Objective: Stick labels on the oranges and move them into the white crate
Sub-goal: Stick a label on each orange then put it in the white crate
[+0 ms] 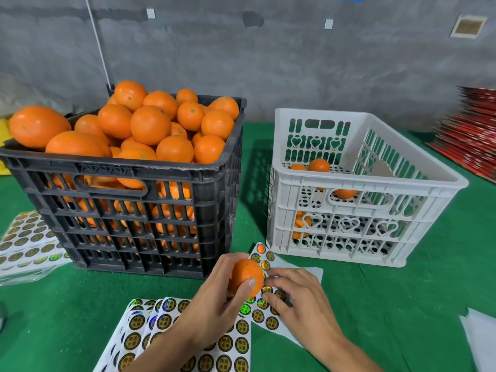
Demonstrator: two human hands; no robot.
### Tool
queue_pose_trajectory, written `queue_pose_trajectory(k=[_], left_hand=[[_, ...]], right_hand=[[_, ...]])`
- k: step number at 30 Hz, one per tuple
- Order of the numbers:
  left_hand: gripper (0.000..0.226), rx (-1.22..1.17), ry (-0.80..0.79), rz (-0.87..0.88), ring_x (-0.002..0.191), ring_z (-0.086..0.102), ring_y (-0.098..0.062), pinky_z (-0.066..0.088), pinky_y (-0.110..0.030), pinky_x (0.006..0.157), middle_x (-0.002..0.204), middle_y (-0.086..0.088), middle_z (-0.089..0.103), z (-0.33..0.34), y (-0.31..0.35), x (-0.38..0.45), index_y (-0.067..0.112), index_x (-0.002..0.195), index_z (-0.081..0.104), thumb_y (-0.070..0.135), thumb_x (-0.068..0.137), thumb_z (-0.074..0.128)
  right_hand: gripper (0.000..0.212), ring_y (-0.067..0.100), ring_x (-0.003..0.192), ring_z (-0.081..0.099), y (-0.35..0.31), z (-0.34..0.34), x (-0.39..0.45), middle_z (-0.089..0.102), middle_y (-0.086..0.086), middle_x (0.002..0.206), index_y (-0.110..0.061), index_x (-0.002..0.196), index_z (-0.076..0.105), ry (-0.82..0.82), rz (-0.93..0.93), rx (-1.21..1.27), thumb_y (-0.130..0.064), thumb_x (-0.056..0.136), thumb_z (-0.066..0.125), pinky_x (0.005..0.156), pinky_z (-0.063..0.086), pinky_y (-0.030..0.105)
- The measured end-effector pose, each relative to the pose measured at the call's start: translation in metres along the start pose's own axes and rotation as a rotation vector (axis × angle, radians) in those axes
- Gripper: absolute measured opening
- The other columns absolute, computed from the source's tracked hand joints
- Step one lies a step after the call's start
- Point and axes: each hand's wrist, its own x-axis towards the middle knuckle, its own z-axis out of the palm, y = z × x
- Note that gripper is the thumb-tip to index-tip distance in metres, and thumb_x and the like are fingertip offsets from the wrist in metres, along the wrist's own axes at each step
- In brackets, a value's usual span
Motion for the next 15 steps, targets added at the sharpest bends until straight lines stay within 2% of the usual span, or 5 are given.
queue_pose_trajectory(k=[2,4,6,8,15], left_hand=[[0.045,0.003,0.018,-0.02,0.119,0.058,-0.002,0.059,-0.032,0.091,0.14,0.026,0.042,-0.0006,-0.0001,0.0,0.048,0.143,0.036,0.067,0.102,0.043],[0.047,-0.009,0.03,-0.04,0.119,0.058,0.0,0.059,-0.031,0.091,0.138,0.028,0.042,-0.0019,-0.0004,0.0001,0.049,0.143,0.035,0.069,0.101,0.042],[0.047,-0.013,0.031,-0.035,0.12,0.057,0.002,0.059,-0.028,0.091,0.138,0.029,0.042,-0.002,-0.0005,0.0002,0.05,0.143,0.035,0.07,0.101,0.042],[0.045,-0.015,0.03,-0.02,0.121,0.056,0.002,0.059,-0.027,0.092,0.138,0.029,0.042,-0.0016,-0.0005,0.0004,0.051,0.142,0.036,0.069,0.101,0.042],[0.045,0.008,-0.033,0.032,0.123,0.057,-0.005,0.059,-0.03,0.091,0.143,0.023,0.04,-0.0006,-0.0007,-0.0009,0.043,0.144,0.038,0.062,0.103,0.047]], right_hand=[[0.01,-0.004,0.112,0.05,-0.0029,-0.0003,-0.0019,0.062,-0.03,0.12,-0.036,0.102,0.075,0.073,-0.084,-0.012,-0.039,0.092,0.073,0.102,0.04,0.025],[0.024,-0.004,0.117,0.05,-0.0059,-0.0007,-0.0017,0.06,-0.028,0.126,-0.035,0.111,0.072,0.046,-0.079,-0.038,-0.048,0.093,0.065,0.107,0.042,0.03],[0.052,-0.002,0.134,0.039,-0.0037,-0.0006,-0.0009,0.047,-0.026,0.146,-0.035,0.136,0.061,-0.032,0.009,-0.088,-0.065,0.094,0.053,0.12,0.03,0.028],[0.066,-0.001,0.143,0.028,0.0007,-0.0013,0.0005,0.034,-0.026,0.156,-0.034,0.147,0.051,-0.1,0.067,-0.106,-0.072,0.094,0.047,0.123,0.019,0.023],[0.048,-0.004,0.127,0.041,0.0014,-0.003,0.0031,0.053,-0.03,0.136,-0.036,0.122,0.071,-0.034,0.052,-0.061,-0.067,0.088,0.058,0.108,0.021,0.013]])
